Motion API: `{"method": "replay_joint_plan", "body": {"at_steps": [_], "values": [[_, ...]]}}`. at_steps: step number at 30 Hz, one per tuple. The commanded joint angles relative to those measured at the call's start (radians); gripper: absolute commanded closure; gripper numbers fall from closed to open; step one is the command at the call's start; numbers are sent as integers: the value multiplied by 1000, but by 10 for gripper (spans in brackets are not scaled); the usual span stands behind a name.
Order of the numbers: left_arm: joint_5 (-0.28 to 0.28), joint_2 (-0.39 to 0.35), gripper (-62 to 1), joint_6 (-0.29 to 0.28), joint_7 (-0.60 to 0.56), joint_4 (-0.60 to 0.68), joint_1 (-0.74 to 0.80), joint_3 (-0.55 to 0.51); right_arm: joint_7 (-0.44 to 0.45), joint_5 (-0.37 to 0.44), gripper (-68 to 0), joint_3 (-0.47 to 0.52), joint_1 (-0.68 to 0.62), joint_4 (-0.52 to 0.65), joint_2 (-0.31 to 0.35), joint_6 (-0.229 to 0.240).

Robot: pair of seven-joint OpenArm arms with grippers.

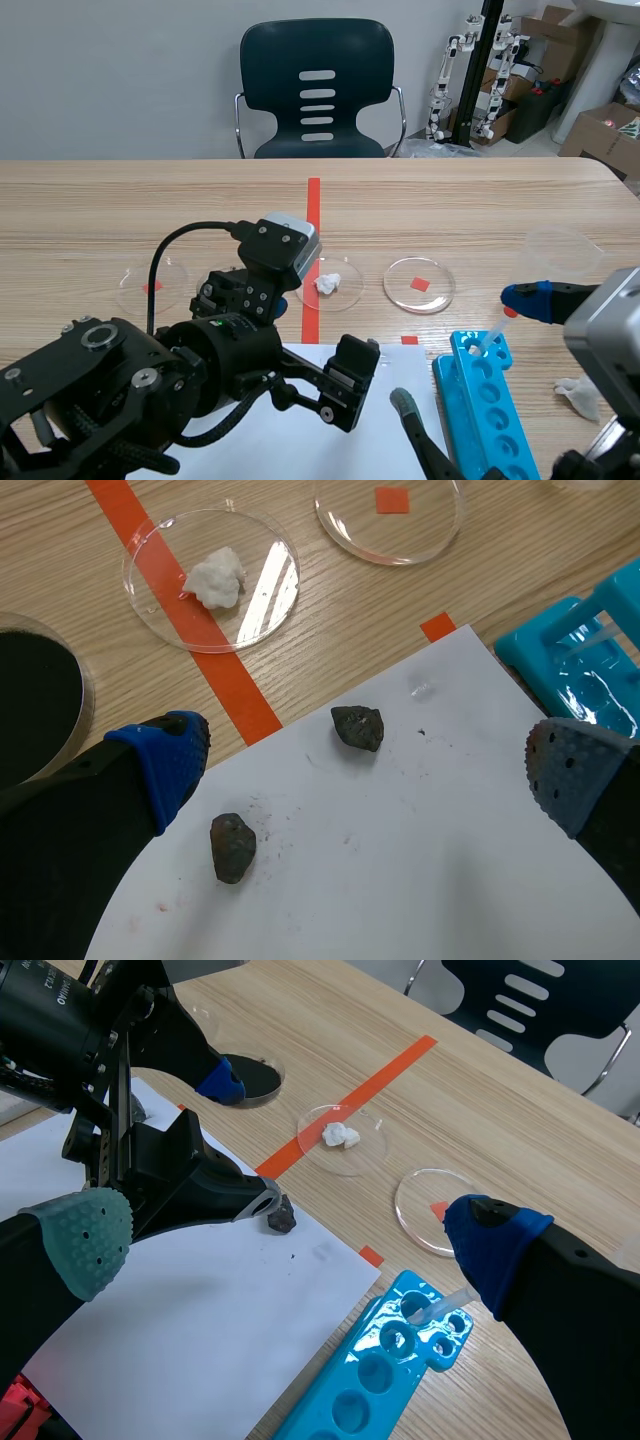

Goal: Return to the home posture

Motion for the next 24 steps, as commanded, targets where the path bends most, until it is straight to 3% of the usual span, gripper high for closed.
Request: {"method": "replay_joint_plan", "body": {"at_steps": [1, 18, 24], "values": [[-2, 7, -623, 2, -17, 2, 0, 4, 15, 11, -679, 10, 7, 8, 11, 0], [-2, 7, -623, 1, -11, 2, 3, 4, 15, 11, -679, 10, 7, 8, 11, 0], [-2, -7, -623, 1, -71, 2, 29, -3, 15, 11, -679, 10, 7, 8, 11, 0]]}}
